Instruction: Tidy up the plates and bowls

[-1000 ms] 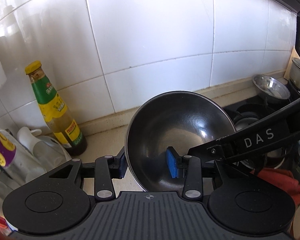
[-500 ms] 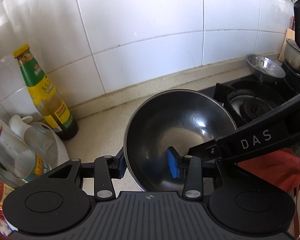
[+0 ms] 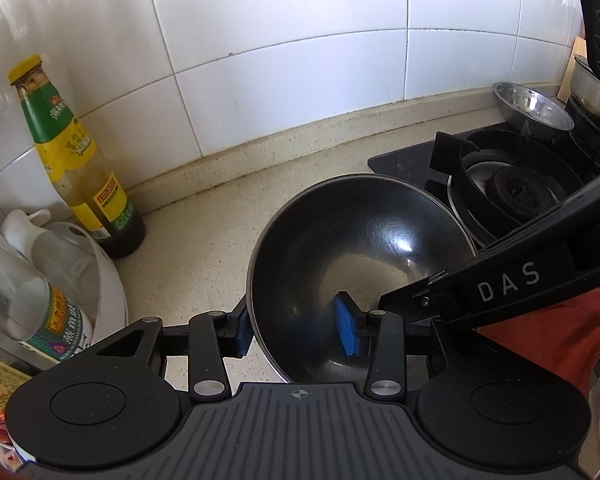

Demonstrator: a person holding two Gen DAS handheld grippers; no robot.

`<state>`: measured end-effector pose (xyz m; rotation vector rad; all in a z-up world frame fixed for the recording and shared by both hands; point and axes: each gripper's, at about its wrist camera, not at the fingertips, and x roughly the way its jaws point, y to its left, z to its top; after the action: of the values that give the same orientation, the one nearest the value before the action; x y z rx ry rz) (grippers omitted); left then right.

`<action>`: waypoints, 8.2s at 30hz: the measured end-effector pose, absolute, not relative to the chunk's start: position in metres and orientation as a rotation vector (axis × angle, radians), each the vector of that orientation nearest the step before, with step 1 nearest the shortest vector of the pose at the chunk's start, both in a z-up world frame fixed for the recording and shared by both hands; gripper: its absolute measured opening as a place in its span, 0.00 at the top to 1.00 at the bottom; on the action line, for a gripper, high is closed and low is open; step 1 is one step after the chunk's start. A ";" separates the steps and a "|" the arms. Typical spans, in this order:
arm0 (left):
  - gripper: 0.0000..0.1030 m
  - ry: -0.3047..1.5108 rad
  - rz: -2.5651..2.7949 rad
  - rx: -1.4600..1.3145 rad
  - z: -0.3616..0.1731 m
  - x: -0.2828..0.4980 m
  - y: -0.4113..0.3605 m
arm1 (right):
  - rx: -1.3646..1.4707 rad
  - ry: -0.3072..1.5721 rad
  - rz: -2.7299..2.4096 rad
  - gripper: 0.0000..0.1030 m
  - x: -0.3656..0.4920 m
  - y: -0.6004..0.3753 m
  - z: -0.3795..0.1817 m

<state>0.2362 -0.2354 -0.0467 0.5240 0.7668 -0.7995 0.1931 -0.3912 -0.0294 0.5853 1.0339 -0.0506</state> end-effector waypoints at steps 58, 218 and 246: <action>0.28 0.716 -1.108 0.707 -0.127 0.269 -0.236 | 0.667 0.973 -0.013 0.46 0.230 -0.451 -0.068; 0.05 0.769 -0.949 0.762 -0.093 0.149 -0.173 | -0.205 0.927 0.854 0.31 0.109 -0.304 -0.081; 0.00 0.760 -0.837 0.783 -0.087 0.123 -0.165 | -0.075 0.837 0.598 0.24 0.058 -0.296 -0.071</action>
<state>0.1234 -0.1651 -0.0873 0.7832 0.7600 -0.8373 0.0578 -0.2958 -0.0715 -0.0753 0.8368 0.5984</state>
